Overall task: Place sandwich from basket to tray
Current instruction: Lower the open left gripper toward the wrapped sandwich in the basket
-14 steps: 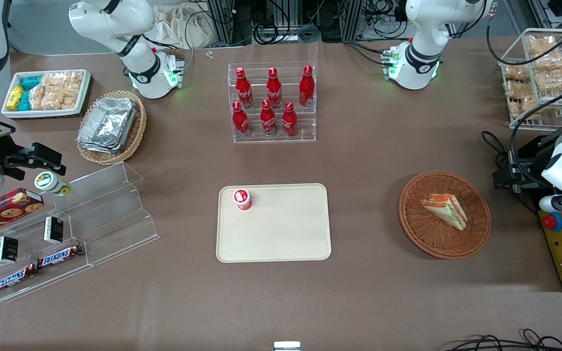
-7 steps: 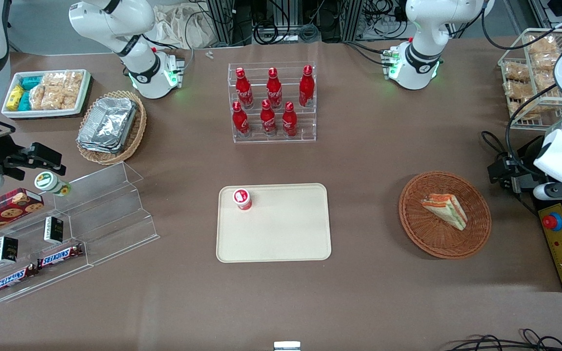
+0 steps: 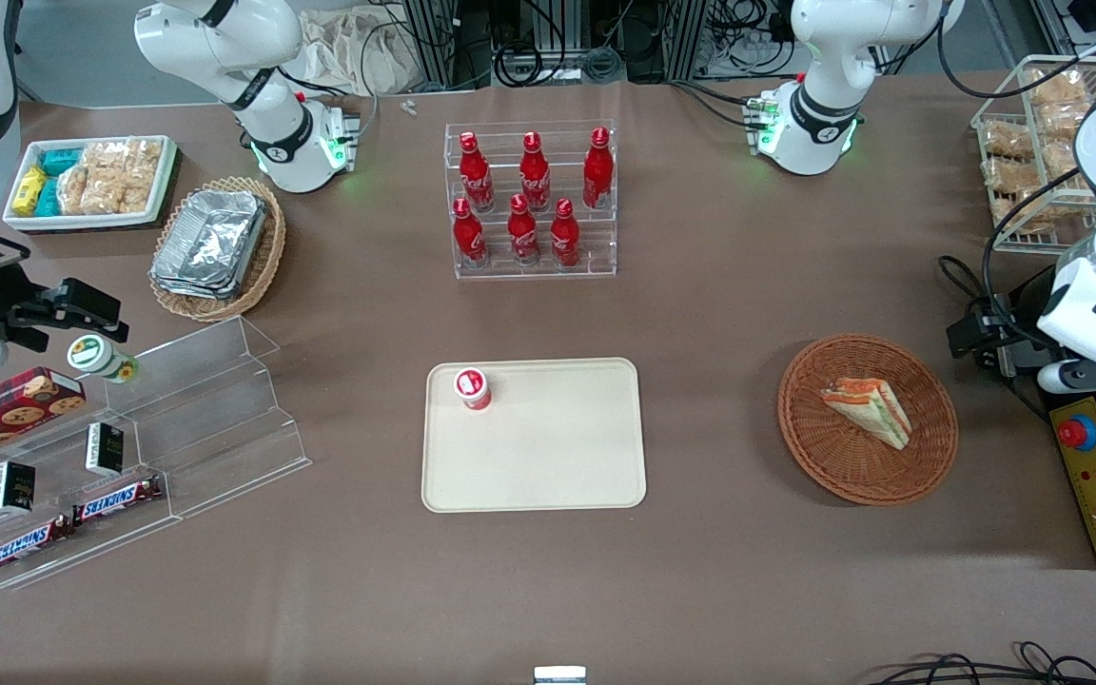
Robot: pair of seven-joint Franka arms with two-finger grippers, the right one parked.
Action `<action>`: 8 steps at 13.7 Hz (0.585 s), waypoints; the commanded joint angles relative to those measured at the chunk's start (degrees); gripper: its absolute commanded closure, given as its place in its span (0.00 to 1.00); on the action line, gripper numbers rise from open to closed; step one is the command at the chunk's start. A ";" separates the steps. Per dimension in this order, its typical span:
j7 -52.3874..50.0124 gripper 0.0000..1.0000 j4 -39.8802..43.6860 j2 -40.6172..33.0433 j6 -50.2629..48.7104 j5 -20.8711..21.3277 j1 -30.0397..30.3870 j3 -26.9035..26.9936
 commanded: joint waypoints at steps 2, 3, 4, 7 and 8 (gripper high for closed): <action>-12.38 0.00 -1.12 1.24 1.20 0.82 0.12 -0.27; -13.27 0.00 -1.12 1.69 1.20 0.82 0.12 -0.27; -14.24 0.00 -1.12 2.21 1.20 0.73 0.12 -0.27; -15.30 0.00 -3.39 5.11 3.47 0.73 0.29 -0.18; -15.30 0.00 -5.40 5.12 5.57 0.73 0.38 0.08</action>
